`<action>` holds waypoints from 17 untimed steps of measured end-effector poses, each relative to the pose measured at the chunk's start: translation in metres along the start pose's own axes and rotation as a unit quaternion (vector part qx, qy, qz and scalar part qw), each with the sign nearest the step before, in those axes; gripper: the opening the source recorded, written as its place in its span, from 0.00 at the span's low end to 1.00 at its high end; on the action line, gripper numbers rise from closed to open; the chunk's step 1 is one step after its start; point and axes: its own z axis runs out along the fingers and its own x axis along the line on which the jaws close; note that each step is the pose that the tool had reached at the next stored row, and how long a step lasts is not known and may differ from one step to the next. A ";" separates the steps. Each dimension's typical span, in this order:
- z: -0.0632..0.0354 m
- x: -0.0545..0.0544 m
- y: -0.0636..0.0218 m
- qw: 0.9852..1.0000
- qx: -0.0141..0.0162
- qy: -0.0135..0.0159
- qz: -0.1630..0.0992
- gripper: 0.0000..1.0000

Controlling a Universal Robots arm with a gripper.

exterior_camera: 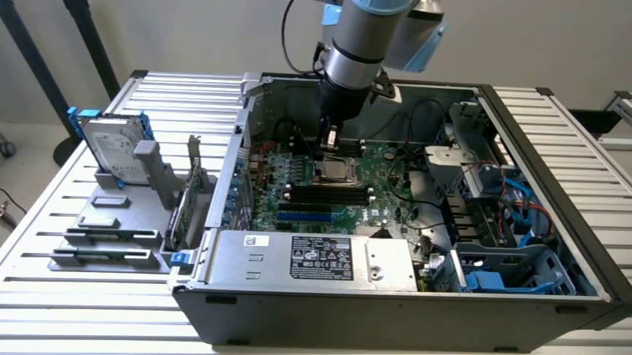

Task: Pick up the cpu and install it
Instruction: 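Close the cpu cover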

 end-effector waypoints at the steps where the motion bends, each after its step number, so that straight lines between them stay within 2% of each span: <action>1: 0.0008 0.000 0.0014 1.000 0.000 0.001 0.000 0.11; 3: 0.0027 0.000 0.0030 1.000 0.001 0.002 0.000 0.11; 7: 0.0070 0.000 0.0038 1.000 0.005 0.003 0.000 0.11; 17: 0.0183 -0.001 0.0060 1.000 0.010 0.004 0.001 0.11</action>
